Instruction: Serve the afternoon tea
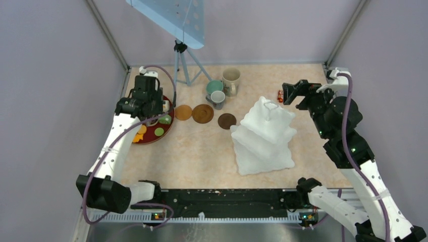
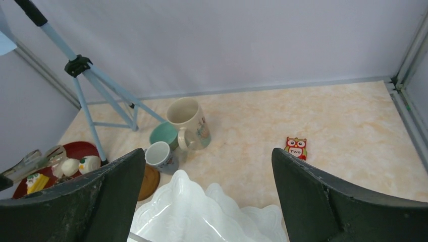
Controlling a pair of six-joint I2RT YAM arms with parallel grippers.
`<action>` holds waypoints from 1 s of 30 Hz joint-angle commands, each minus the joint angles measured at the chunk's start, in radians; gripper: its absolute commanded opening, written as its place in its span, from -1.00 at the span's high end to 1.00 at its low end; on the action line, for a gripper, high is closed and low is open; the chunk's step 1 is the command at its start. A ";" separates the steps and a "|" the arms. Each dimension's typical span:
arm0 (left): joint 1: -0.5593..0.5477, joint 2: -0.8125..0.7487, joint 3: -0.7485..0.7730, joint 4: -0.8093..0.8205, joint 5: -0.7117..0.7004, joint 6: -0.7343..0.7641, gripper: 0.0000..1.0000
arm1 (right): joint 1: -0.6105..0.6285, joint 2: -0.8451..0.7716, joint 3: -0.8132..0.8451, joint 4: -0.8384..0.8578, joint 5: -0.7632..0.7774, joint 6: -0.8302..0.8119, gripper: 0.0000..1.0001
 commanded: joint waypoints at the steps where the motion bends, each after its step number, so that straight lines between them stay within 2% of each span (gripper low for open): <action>1: 0.012 0.029 0.001 0.097 0.048 0.023 -0.20 | -0.008 0.015 0.010 0.054 -0.061 -0.003 -0.86; 12: 0.012 0.159 -0.009 0.158 0.034 0.037 -0.16 | -0.007 -0.021 -0.019 0.077 -0.056 -0.033 -0.86; 30: 0.012 0.248 -0.042 0.211 0.047 0.040 -0.07 | -0.008 -0.039 -0.059 0.101 -0.066 -0.050 -0.86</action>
